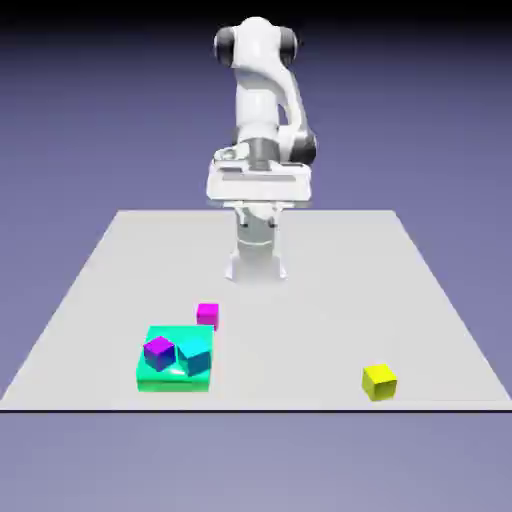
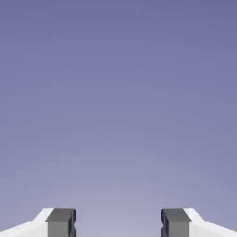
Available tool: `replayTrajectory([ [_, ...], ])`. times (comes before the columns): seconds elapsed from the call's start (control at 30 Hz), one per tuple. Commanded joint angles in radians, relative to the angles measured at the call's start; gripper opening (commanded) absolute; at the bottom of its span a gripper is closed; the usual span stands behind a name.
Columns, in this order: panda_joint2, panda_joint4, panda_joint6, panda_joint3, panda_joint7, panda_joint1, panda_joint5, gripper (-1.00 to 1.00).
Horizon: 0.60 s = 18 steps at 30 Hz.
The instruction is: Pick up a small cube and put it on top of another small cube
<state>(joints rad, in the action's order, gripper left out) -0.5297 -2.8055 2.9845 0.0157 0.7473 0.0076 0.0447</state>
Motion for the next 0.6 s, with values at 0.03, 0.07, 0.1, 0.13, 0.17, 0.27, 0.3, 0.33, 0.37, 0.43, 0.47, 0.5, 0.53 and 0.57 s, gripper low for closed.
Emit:
replayTrajectory([
  [0.03, 0.067, 0.007, -0.087, 0.026, 0.01, -0.007, 0.074, 0.0],
  [0.07, 0.1, 0.011, -0.131, 0.039, 0.016, -0.011, 0.111, 0.0],
  [0.1, 0.134, 0.015, -0.174, 0.052, 0.021, -0.015, 0.148, 0.0],
  [0.13, 0.167, 0.019, -0.218, 0.065, 0.026, -0.018, 0.185, 0.0],
  [0.17, 0.201, 0.022, -0.261, 0.078, 0.031, -0.022, 0.222, 0.0],
  [0.27, 0.301, 0.034, -0.391, 0.117, 0.047, -0.033, 0.334, 0.0],
  [0.3, 0.334, 0.037, -0.435, 0.13, 0.052, -0.037, 0.371, 0.0],
  [0.33, 0.368, 0.041, -0.478, 0.143, 0.057, -0.041, 0.408, 0.0],
  [0.37, 0.401, 0.045, -0.522, 0.156, 0.062, -0.044, 0.445, 0.0],
  [0.43, 0.468, 0.052, -0.609, 0.182, 0.073, -0.052, 0.519, 0.0],
  [0.47, 0.501, 0.056, -0.652, 0.195, 0.078, -0.055, 0.556, 0.0],
  [0.5, 0.535, 0.06, -0.696, 0.209, 0.083, -0.059, 0.593, 0.0],
  [0.53, 0.568, 0.063, -0.739, 0.222, 0.088, -0.063, 0.63, 0.0],
  [0.57, 0.602, 0.067, -0.783, 0.235, 0.093, -0.066, 0.667, 0.0],
])
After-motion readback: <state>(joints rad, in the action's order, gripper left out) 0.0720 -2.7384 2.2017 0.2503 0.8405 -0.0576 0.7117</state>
